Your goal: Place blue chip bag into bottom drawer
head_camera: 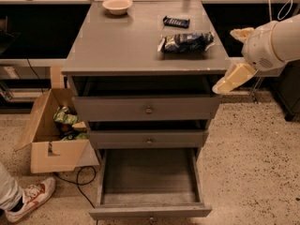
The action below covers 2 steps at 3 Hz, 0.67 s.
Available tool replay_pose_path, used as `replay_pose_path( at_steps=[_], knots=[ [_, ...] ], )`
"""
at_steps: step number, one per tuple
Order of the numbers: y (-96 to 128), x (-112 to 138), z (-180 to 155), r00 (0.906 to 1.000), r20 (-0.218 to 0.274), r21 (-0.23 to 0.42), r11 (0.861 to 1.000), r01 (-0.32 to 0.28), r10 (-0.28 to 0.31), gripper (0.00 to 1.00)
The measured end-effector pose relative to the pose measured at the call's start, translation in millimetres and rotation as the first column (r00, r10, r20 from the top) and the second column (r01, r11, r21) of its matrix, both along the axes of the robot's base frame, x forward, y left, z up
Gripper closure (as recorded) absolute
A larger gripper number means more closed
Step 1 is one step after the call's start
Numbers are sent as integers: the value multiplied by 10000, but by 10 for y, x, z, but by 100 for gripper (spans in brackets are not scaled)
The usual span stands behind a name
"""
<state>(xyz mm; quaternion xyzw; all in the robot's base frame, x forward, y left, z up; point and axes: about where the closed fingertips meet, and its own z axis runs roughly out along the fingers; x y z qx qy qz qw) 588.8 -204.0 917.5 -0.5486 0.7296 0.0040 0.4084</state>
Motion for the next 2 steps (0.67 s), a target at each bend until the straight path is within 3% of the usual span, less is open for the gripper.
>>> replay_pose_path(
  at_steps=[1,2],
  knots=[
    [0,0,0,10000,0,0,10000,0,0,0],
    [28,255,-30,9994,277,231,9995,-201,195,0]
  ],
)
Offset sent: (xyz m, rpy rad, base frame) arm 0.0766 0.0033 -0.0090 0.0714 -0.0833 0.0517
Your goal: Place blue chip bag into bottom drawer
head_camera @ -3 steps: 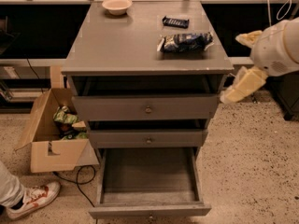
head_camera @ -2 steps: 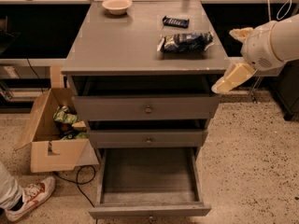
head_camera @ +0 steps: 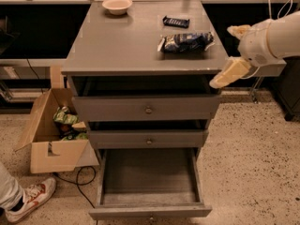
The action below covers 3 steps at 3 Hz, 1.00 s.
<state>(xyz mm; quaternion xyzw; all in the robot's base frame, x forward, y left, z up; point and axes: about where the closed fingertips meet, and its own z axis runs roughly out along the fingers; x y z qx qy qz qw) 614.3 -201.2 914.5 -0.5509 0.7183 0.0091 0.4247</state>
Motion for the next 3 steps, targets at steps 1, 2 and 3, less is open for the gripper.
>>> replay_pose_path(
  at_steps=[1,2,3],
  knots=[
    [51,365,18,9988,409,347,9990,-268,253,0],
    [114,697,13,9977,659,539,9984,-175,139,0],
    [216,1038,-78,9974,724,425,9991,19,-49,0]
  ],
)
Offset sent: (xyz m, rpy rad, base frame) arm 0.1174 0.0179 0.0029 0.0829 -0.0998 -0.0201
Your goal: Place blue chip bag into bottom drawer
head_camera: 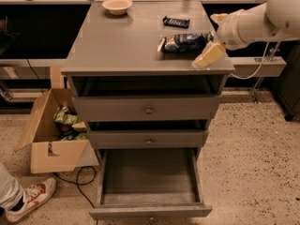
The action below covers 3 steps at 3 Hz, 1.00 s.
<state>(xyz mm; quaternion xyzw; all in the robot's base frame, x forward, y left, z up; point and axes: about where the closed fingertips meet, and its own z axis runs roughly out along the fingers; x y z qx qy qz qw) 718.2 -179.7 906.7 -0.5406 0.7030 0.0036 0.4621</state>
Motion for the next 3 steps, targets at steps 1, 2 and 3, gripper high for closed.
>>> replay_pose_path(
  at_steps=[1,2,3],
  knots=[
    [95,407,-128,9990,39,-163,9989,438,-437,0],
    [141,590,-187,9979,16,-143,9978,643,-643,0],
    [207,780,-287,9972,-11,-306,9967,745,-746,0]
  ],
)
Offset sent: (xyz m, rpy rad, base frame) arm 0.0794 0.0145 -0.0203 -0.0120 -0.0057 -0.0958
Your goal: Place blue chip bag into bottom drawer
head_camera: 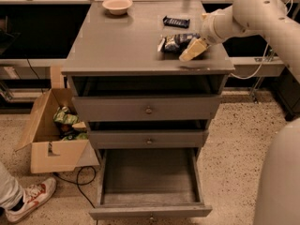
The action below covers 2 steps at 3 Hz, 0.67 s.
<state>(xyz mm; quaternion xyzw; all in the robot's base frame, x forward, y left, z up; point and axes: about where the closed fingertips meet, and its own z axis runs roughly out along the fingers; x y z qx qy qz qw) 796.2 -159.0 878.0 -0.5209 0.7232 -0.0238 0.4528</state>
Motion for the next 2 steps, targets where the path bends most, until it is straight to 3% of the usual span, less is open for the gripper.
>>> replay_pose_path(
  at_steps=[1,2],
  knots=[
    [71,164,-138,9998,-175,-191,9998,-13,10,0],
    [118,252,-212,9997,-235,-214,9997,-71,66,27]
  ],
)
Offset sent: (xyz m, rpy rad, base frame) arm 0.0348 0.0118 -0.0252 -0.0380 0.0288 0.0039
